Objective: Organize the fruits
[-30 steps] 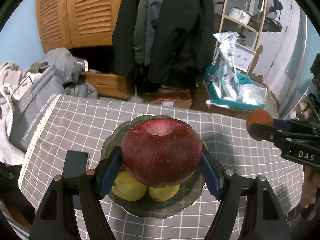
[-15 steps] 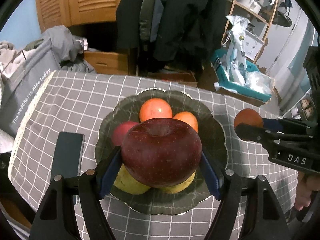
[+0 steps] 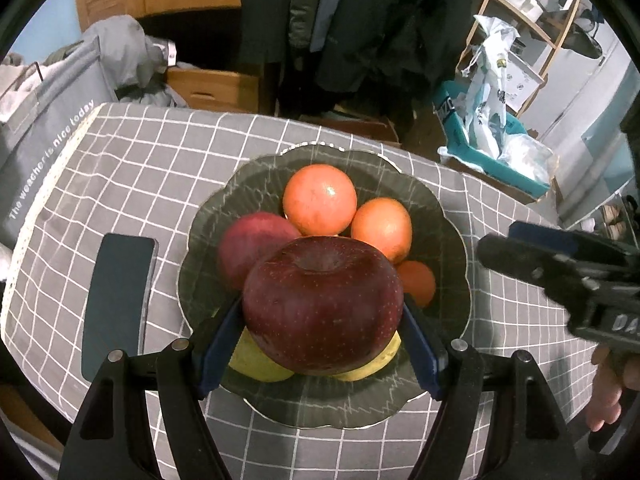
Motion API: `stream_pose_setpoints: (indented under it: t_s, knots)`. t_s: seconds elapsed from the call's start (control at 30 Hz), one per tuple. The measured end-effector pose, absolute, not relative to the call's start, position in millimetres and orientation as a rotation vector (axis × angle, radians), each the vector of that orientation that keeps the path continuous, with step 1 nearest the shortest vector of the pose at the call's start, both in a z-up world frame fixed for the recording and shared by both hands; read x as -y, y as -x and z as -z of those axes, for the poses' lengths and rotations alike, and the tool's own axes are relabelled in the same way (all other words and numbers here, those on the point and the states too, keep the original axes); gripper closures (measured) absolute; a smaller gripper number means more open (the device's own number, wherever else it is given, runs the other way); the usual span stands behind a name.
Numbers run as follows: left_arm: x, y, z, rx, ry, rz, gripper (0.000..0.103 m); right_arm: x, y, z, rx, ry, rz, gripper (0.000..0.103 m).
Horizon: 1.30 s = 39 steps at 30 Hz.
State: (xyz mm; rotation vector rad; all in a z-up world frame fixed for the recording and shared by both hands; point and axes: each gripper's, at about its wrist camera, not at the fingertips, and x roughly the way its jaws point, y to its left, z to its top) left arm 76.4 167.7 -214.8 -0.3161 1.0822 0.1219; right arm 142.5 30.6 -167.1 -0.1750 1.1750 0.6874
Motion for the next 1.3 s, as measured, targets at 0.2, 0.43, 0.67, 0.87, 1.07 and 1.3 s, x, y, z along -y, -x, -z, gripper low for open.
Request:
stream_pose_setpoints:
  t_s: [0.2,0.43,0.67,0.87,1.07,1.3]
  knots:
    - [-163,-82,216,-1.088,0.293,-0.131,0.026,-25,-143,154,-1.151,0.169,-0.671,0.036]
    - [-160,-80,202,-1.036,0.257,-0.148,0.009,-19,-142,144,-1.132,0.16,-0.665,0.036]
    - [-162,-76,193,-1.023,0.27,-0.153,0.008,-7,-143,131,-1.104,0.132,-0.642,0.035]
    - [-158,-69,175,-0.986,0.254,-0.156,0.008,1,-139,116,-1.044,0.166,-0.592,0.031]
    - [-156,-59,144,-0.923,0.238,-0.169,0.008,4,-127,96,-0.961,0.233,-0.552,0.03]
    - [-154,-46,108,-0.842,0.227,-0.183,0.003,16,-111,65,-0.856,0.258,-0.523,0.024]
